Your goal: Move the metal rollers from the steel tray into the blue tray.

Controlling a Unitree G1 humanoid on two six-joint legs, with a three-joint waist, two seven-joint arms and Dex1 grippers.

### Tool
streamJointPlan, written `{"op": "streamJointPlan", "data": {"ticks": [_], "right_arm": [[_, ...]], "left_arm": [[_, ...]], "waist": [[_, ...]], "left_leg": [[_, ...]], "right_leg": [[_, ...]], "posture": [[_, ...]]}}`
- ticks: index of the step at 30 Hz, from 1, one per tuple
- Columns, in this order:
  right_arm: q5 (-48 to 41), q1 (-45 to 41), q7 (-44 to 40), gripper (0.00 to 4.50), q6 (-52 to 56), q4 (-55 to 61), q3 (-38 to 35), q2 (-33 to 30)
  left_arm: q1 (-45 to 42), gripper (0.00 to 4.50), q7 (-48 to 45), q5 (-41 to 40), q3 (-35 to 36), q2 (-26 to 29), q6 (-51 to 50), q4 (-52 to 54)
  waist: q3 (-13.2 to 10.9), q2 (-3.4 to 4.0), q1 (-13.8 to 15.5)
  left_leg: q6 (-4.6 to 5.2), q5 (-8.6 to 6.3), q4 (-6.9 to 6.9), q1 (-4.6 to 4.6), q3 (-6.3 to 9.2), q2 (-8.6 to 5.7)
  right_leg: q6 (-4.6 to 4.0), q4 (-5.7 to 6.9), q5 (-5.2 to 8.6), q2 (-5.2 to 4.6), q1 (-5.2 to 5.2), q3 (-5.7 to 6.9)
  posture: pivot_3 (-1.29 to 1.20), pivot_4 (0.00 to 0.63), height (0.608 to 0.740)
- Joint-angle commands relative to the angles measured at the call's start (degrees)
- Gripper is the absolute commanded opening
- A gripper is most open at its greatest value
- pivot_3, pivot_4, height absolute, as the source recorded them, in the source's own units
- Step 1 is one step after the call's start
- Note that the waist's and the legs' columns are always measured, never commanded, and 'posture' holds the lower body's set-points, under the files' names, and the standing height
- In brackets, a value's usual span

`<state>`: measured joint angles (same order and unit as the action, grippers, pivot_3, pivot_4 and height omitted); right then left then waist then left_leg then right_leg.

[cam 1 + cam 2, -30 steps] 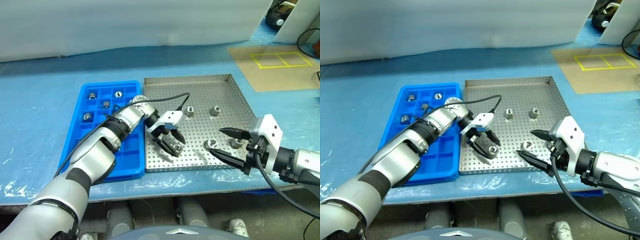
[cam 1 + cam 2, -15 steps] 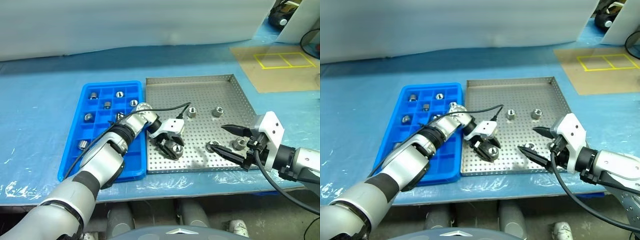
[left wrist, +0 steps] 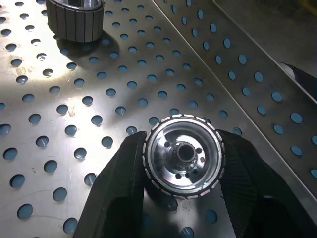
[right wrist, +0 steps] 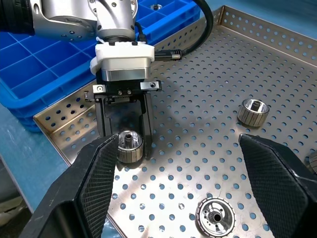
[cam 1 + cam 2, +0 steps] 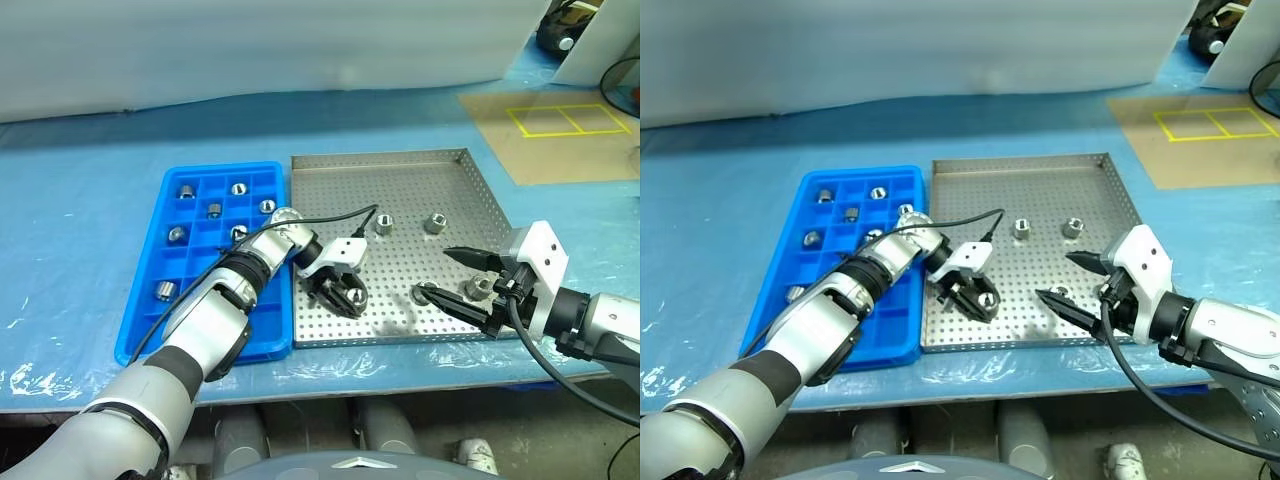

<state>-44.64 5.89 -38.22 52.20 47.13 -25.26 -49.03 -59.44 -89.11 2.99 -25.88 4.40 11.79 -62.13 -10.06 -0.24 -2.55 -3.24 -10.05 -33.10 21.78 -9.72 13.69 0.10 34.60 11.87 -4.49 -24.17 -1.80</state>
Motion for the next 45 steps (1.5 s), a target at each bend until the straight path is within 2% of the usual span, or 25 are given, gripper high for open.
{"op": "streamJointPlan", "data": {"ticks": [1,7,12,14,21,25,30,33,36,45], "right_arm": [[0.17,-1.35,0.06,4.02,-1.77,-0.27,0.71,-0.79],[1.29,-5.95,-1.88,4.02,-3.68,-4.09,5.03,-1.76],[4.22,-13.49,-5.53,4.02,-7.04,-10.31,12.0,-2.49],[5.5,-16.71,-7.15,4.02,-8.51,-12.92,15.22,-1.99],[12.33,-30.28,-15.55,4.02,-15.67,-25.02,29.59,3.52],[16.24,-37.14,-20.89,4.02,-20.38,-34.17,34.22,6.58],[18.98,-41.61,-25.35,4.02,-24.19,-40.61,36.7,9.71],[20.48,-43.75,-27.57,4.02,-26.12,-43.83,38.18,12.1],[21.6,-44.68,-29.09,4.02,-27.28,-45.52,38.51,13.36],[22.79,-44.13,-30.29,4.02,-27.22,-45.47,37.44,13.56]], "left_arm": [[-1.18,1.76,0.5,-1.52,3.38,-0.34,-1.39,1.55],[-5.88,1.76,2.12,-5.38,10.31,0.77,-6.78,3.53],[-9.69,1.76,1.32,-8.74,15.57,5.39,-12.17,7.7],[-9.94,1.76,0.75,-9.62,16.91,8.39,-14.45,10.0],[-6.99,1.76,4.53,-12.42,24.21,25.41,-24.41,16.5],[3.38,1.76,2.86,-15.57,26.92,35.87,-32.97,30.22],[17.91,1.76,5.03,-20.09,30.53,42.54,-39.97,48.28],[26.08,1.76,9.84,-22.34,33.61,43.19,-43.29,55.62],[30.12,1.76,15.58,-21.55,33.39,41.98,-43.32,58.46],[31.43,1.76,22.49,-20.06,29.57,38.66,-40.84,55.24]], "waist": [[0.0,0.0,0.02],[-0.01,-0.01,0.18],[-0.01,-0.01,0.27],[-0.01,0.01,0.41],[-0.07,0.05,1.43],[-0.07,0.08,3.03],[-0.08,0.06,6.65],[-0.08,0.05,8.12],[-0.09,0.03,9.13],[-0.09,0.02,9.54]], "left_leg": [[0.0,0.0,0.0,0.01,0.0,0.0],[0.0,0.0,0.01,0.07,0.0,-0.01],[-0.04,0.02,0.05,0.06,0.0,-0.01],[-0.06,0.03,0.11,0.06,0.0,0.0],[-0.24,0.14,0.34,0.01,-0.02,0.08],[-0.39,0.22,0.48,0.07,-0.04,0.08],[-0.62,0.36,0.77,0.31,-0.04,0.17],[-0.68,0.4,0.76,0.42,0.0,0.23],[-0.77,0.45,0.7,0.46,0.06,0.22],[-1.16,0.69,0.42,0.26,0.25,0.2]], "right_leg": [[0.0,0.0,0.0,0.0,-0.01,0.0],[0.0,0.02,0.0,-0.02,-0.06,0.02],[-0.01,0.06,0.0,-0.02,-0.1,0.03],[-0.01,0.06,0.0,-0.02,-0.11,0.05],[-0.03,0.15,0.0,0.07,-0.25,0.1],[-0.08,0.18,0.02,0.05,-0.39,0.14],[-0.24,0.29,0.1,-0.01,-0.6,0.29],[-0.28,0.38,0.13,0.0,-0.7,0.43],[-0.29,0.5,0.14,-0.05,-0.72,0.51],[-0.27,1.11,0.15,-0.06,-0.8,0.44]], "posture": [[-0.59,0.15,0.74],[-0.52,0.15,0.74],[-0.42,0.15,0.74],[-0.36,0.15,0.74],[-0.17,0.15,0.74],[-0.07,0.15,0.74],[0.02,0.15,0.74],[0.07,0.15,0.74],[0.08,0.15,0.74],[0.05,0.15,0.74]]}}
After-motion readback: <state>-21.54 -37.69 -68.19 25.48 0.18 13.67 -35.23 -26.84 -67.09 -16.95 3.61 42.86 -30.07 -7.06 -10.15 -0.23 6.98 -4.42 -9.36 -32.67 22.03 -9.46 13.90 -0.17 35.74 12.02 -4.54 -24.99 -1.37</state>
